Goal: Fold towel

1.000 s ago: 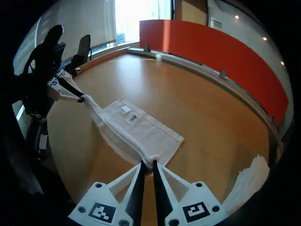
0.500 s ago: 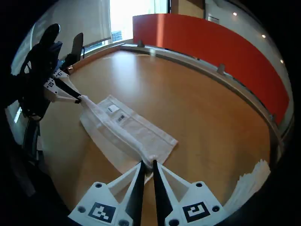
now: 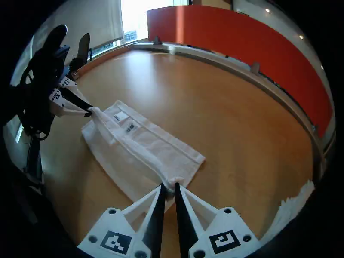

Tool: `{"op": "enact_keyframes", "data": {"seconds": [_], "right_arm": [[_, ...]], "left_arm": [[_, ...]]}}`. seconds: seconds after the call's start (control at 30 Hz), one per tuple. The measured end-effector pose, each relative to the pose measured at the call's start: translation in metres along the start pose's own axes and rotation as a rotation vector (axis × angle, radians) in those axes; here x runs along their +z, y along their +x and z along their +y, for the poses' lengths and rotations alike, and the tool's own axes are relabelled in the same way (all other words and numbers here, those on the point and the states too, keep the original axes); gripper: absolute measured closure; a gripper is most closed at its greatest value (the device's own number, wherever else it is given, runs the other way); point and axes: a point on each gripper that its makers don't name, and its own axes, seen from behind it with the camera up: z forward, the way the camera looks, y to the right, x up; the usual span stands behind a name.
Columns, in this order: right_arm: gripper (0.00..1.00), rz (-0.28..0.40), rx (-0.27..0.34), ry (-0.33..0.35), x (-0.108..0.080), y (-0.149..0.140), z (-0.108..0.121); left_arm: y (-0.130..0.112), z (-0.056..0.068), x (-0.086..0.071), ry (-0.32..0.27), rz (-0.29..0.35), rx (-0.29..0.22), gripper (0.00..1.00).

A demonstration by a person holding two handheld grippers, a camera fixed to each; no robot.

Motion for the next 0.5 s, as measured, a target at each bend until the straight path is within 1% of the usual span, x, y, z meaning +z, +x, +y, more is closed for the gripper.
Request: {"op": "enact_keyframes", "data": {"seconds": [0.17,0.27,0.37,0.5], "right_arm": [[0.82,-0.003,0.017,-0.008,0.008,-0.002,0.004],[0.78,0.0,0.03,-0.017,0.012,-0.002,0.008],[0.74,0.002,0.042,-0.023,0.016,-0.002,0.011],[0.66,0.013,0.047,-0.045,0.02,0.0,0.018]], "left_arm": [[0.001,-0.004,0.01,0.009,-0.002,0.006,0.78],[0.002,-0.007,0.014,0.019,-0.001,0.015,0.76],[0.005,-0.013,0.018,0.041,0.009,0.029,0.73],[0.01,-0.02,0.022,0.07,0.019,0.045,0.73]]}}
